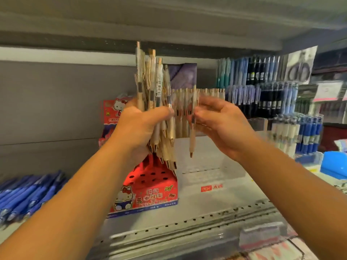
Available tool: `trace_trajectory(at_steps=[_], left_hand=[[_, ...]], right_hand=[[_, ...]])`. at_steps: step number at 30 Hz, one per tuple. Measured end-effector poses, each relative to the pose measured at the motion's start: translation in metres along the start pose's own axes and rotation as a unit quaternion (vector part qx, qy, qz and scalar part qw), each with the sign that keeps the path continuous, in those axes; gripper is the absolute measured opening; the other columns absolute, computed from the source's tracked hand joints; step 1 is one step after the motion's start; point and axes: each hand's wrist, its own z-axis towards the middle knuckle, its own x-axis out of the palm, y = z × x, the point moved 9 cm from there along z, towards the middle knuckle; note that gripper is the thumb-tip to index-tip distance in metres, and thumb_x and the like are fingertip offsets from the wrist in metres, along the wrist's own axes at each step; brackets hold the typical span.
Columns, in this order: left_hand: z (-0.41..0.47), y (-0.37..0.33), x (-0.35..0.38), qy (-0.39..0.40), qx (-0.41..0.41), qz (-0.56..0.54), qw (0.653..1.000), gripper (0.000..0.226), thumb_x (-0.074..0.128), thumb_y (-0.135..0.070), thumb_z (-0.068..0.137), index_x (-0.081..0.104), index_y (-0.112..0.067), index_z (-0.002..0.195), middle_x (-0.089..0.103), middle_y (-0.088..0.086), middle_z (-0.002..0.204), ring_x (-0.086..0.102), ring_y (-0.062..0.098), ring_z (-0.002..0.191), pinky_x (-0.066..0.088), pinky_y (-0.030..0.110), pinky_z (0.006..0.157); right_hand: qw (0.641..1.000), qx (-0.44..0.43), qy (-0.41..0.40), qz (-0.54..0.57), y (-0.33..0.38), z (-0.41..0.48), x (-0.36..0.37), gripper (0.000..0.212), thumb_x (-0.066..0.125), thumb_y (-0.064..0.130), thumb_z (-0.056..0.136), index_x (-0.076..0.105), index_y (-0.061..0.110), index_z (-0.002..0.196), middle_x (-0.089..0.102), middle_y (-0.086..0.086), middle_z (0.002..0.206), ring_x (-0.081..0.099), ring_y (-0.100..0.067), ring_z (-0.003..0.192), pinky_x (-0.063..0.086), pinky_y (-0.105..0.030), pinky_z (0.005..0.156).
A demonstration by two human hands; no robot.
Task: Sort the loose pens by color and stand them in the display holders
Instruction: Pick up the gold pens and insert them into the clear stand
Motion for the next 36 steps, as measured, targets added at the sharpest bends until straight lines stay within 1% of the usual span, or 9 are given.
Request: trace_trajectory(at_steps=[4, 8, 11, 14, 17, 21, 28, 34, 36], left_hand=[[0.000, 0.009, -0.010, -0.033, -0.017, 0.027, 0.999, 0.050, 0.076, -0.020, 0.059, 0.061, -0.005, 0.105, 0.062, 0.001, 0.061, 0.061, 0.022, 0.055, 0.050, 0.035, 0.049], [-0.005, 0.016, -0.011, -0.058, -0.019, 0.013, 0.998, 0.040, 0.072, -0.016, 0.063, 0.059, -0.005, 0.099, 0.060, 0.006, 0.064, 0.060, 0.025, 0.056, 0.052, 0.037, 0.053], [-0.012, 0.024, -0.007, -0.063, -0.031, 0.010, 0.998, 0.039, 0.068, -0.015, 0.064, 0.057, -0.003, 0.100, 0.059, 0.011, 0.068, 0.060, 0.025, 0.054, 0.050, 0.031, 0.049], [-0.019, 0.033, -0.002, -0.071, -0.047, -0.005, 0.996, 0.027, 0.067, -0.014, 0.066, 0.063, -0.006, 0.092, 0.059, 0.013, 0.069, 0.062, 0.024, 0.055, 0.051, 0.030, 0.047], [-0.025, 0.042, 0.004, -0.064, -0.054, 0.007, 0.996, 0.019, 0.067, -0.012, 0.067, 0.064, -0.008, 0.086, 0.056, 0.013, 0.069, 0.060, 0.025, 0.055, 0.051, 0.031, 0.047], [-0.027, 0.045, 0.001, -0.067, -0.051, 0.015, 0.996, 0.021, 0.067, -0.011, 0.068, 0.064, -0.010, 0.089, 0.058, 0.011, 0.069, 0.059, 0.024, 0.057, 0.051, 0.032, 0.051], [-0.030, 0.045, -0.005, -0.066, -0.043, -0.007, 0.997, 0.031, 0.068, -0.011, 0.068, 0.063, -0.007, 0.099, 0.060, 0.010, 0.066, 0.061, 0.024, 0.057, 0.052, 0.032, 0.050], [-0.031, 0.047, 0.000, -0.058, -0.037, -0.003, 0.998, 0.040, 0.070, -0.011, 0.068, 0.062, -0.006, 0.106, 0.067, 0.003, 0.069, 0.066, 0.021, 0.063, 0.052, 0.032, 0.055], [-0.032, 0.047, 0.002, -0.047, -0.037, 0.000, 0.998, 0.043, 0.071, -0.010, 0.069, 0.061, -0.004, 0.110, 0.068, 0.003, 0.071, 0.066, 0.020, 0.064, 0.053, 0.033, 0.057]], right_hand=[[0.990, -0.067, 0.018, -0.126, -0.007, 0.021, 0.013, 0.035, 0.068, -0.003, 0.085, 0.059, 0.019, 0.111, 0.070, -0.009, 0.098, 0.073, -0.018, 0.084, 0.062, -0.035, 0.065], [0.980, -0.130, 0.053, -0.142, -0.022, 0.026, 0.018, 0.058, 0.056, -0.022, 0.082, 0.057, 0.028, 0.111, 0.064, -0.004, 0.091, 0.069, -0.008, 0.075, 0.061, -0.032, 0.063], [0.977, -0.150, 0.059, -0.143, -0.034, 0.029, 0.013, 0.062, 0.058, -0.018, 0.082, 0.058, 0.039, 0.104, 0.064, 0.005, 0.087, 0.068, -0.009, 0.080, 0.059, -0.027, 0.064], [0.979, -0.145, 0.056, -0.132, -0.041, 0.035, 0.008, 0.059, 0.062, -0.011, 0.081, 0.059, 0.045, 0.099, 0.066, 0.002, 0.091, 0.069, -0.022, 0.089, 0.060, -0.046, 0.074], [0.981, -0.137, 0.049, -0.129, -0.047, 0.039, 0.006, 0.057, 0.061, -0.008, 0.081, 0.060, 0.047, 0.096, 0.068, 0.003, 0.090, 0.070, -0.022, 0.087, 0.059, -0.051, 0.074], [0.975, -0.153, 0.040, -0.154, -0.046, 0.038, 0.005, 0.048, 0.064, -0.002, 0.085, 0.059, 0.043, 0.099, 0.067, 0.009, 0.085, 0.070, -0.015, 0.084, 0.060, -0.047, 0.072], [0.972, -0.134, 0.048, -0.186, -0.054, 0.033, 0.011, 0.050, 0.065, -0.003, 0.086, 0.057, 0.046, 0.089, 0.066, 0.010, 0.078, 0.070, -0.013, 0.080, 0.061, -0.045, 0.069], [0.933, -0.164, 0.041, -0.316, -0.056, 0.028, 0.014, 0.027, 0.075, 0.013, 0.082, 0.065, 0.036, 0.093, 0.066, 0.021, 0.078, 0.063, 0.004, 0.076, 0.055, -0.023, 0.073], [0.928, -0.161, 0.038, -0.334, -0.057, 0.027, 0.012, 0.022, 0.076, 0.017, 0.083, 0.070, 0.031, 0.099, 0.067, 0.020, 0.082, 0.063, 0.002, 0.078, 0.054, -0.025, 0.076]])
